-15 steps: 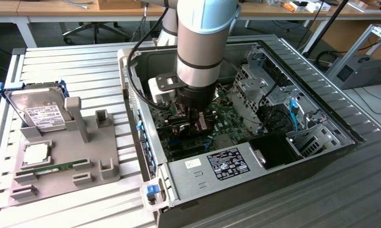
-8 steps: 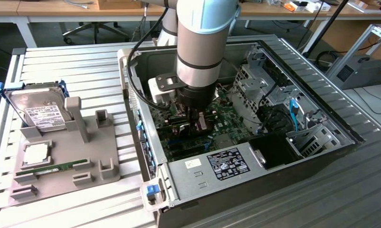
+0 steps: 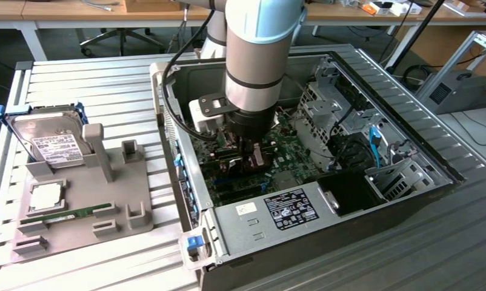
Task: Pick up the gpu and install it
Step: 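Insert the gpu into the slot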
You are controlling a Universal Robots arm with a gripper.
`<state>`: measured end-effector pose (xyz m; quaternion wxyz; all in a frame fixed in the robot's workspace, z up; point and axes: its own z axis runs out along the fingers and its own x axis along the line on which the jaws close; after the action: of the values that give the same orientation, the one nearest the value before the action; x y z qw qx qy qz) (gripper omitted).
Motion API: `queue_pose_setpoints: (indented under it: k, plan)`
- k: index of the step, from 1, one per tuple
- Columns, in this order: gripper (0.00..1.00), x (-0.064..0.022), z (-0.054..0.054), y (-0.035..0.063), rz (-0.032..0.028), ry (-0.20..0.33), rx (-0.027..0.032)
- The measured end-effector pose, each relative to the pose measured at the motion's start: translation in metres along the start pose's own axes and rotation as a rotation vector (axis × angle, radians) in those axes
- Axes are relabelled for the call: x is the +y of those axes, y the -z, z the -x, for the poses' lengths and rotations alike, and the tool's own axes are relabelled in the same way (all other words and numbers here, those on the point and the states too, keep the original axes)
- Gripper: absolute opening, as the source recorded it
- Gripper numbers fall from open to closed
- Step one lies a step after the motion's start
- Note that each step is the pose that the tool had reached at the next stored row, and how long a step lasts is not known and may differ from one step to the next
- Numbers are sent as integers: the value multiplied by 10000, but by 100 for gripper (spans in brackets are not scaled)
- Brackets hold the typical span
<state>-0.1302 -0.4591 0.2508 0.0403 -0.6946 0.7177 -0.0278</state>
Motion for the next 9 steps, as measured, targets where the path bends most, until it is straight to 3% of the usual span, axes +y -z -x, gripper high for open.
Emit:
queue_pose_setpoints:
  k: [6,7,8,9]
  plan:
    - [27,0,0,-1,-1,-1,-2]
    - [46,0,0,0,0,0,-1]
    - [53,0,0,0,0,0,-1]
    - [53,0,0,6,1,0,2]
